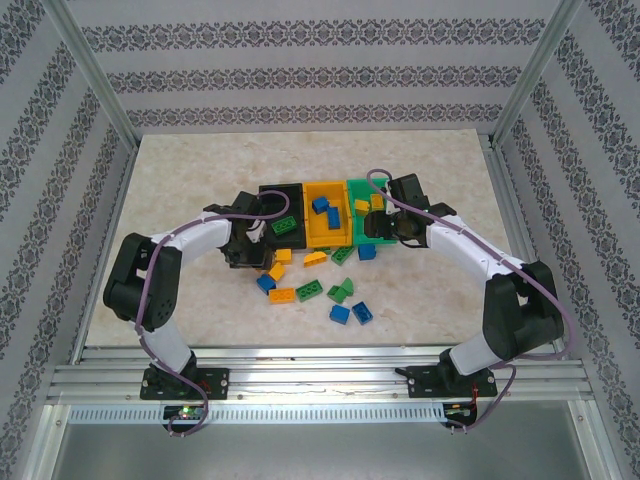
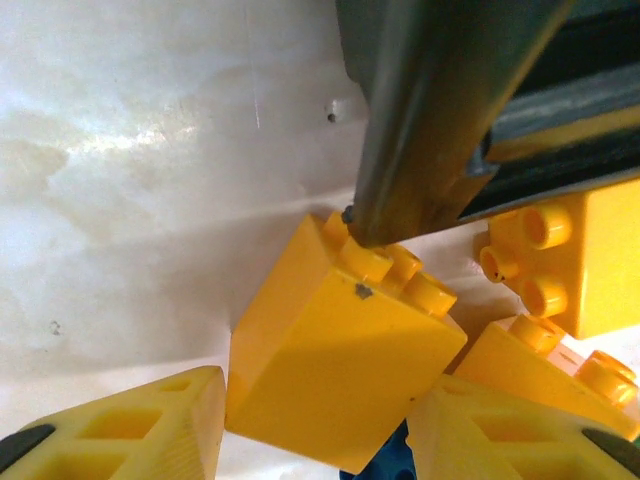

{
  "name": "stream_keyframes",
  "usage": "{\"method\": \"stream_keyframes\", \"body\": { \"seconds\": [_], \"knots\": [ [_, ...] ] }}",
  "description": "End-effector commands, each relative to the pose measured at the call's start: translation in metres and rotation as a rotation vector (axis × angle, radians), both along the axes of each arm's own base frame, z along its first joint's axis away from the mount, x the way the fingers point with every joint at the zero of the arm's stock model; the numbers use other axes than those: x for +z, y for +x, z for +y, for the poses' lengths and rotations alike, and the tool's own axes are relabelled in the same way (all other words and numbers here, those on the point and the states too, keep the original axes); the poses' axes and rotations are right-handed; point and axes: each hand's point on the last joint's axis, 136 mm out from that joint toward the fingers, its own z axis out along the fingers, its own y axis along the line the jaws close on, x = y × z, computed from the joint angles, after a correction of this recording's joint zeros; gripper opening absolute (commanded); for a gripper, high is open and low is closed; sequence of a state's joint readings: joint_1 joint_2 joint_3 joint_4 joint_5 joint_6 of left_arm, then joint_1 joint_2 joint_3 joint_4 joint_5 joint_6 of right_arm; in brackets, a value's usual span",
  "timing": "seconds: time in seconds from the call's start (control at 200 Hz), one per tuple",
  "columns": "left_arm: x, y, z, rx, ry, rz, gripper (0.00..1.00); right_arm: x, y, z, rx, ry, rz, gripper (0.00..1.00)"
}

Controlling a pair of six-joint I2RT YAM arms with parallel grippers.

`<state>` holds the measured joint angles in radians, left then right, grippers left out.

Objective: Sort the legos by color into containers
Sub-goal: Separate the lego at the center of the table, then pick up the lego from the center of the table, then place the lego in the container.

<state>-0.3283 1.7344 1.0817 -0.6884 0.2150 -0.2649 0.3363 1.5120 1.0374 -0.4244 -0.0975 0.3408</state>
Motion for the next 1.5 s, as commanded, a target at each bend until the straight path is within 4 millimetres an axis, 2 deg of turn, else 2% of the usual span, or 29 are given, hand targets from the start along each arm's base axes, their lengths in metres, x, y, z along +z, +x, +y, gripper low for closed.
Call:
{"method": "stream_keyframes", "body": {
  "seconds": [0.0, 0.105, 0.27, 0.375, 0.585, 0.769, 0.884, 1.139, 1.304, 1.494],
  "knots": [
    [-0.001, -0.010, -0.001, -0.031, 0.007, 0.012, 0.50, 0.001, -0.001, 0.003, 0.009, 0.003, -0.013, 0.57],
    [0.001, -0.001, 0.001, -0.034, 0.031, -0.004, 0.56, 0.004, -0.001, 0.005, 0.015, 0.003, -0.017, 0.57],
    [0.007, 0.009, 0.000, -0.055, 0.044, -0.023, 0.58, 0.004, -0.003, 0.002, 0.012, -0.006, -0.022, 0.58],
    [0.002, 0.011, 0.000, -0.081, 0.051, -0.016, 0.57, 0.003, -0.005, 0.002, 0.008, 0.000, -0.021, 0.58],
    [-0.003, 0.013, -0.005, -0.111, 0.035, -0.011, 0.50, 0.003, -0.009, -0.001, 0.005, -0.010, -0.018, 0.57],
    [0.008, 0.011, -0.007, -0.108, 0.014, -0.022, 0.34, 0.007, -0.007, -0.001, 0.004, -0.006, -0.028, 0.58],
    [0.026, 0.009, -0.006, -0.101, 0.002, -0.052, 0.33, 0.006, -0.005, 0.002, 0.007, -0.001, -0.027, 0.58],
    [0.085, 0.013, -0.014, -0.061, -0.081, -0.192, 0.30, 0.004, 0.001, 0.008, 0.014, 0.027, -0.030, 0.58],
    [0.121, 0.032, -0.041, -0.057, -0.208, -0.313, 0.29, 0.003, 0.002, 0.004, 0.003, 0.015, -0.031, 0.58],
    [0.152, 0.070, -0.084, -0.112, -0.294, -0.388, 0.28, 0.003, -0.004, -0.014, -0.061, 0.011, -0.038, 0.57]
  ]
}}
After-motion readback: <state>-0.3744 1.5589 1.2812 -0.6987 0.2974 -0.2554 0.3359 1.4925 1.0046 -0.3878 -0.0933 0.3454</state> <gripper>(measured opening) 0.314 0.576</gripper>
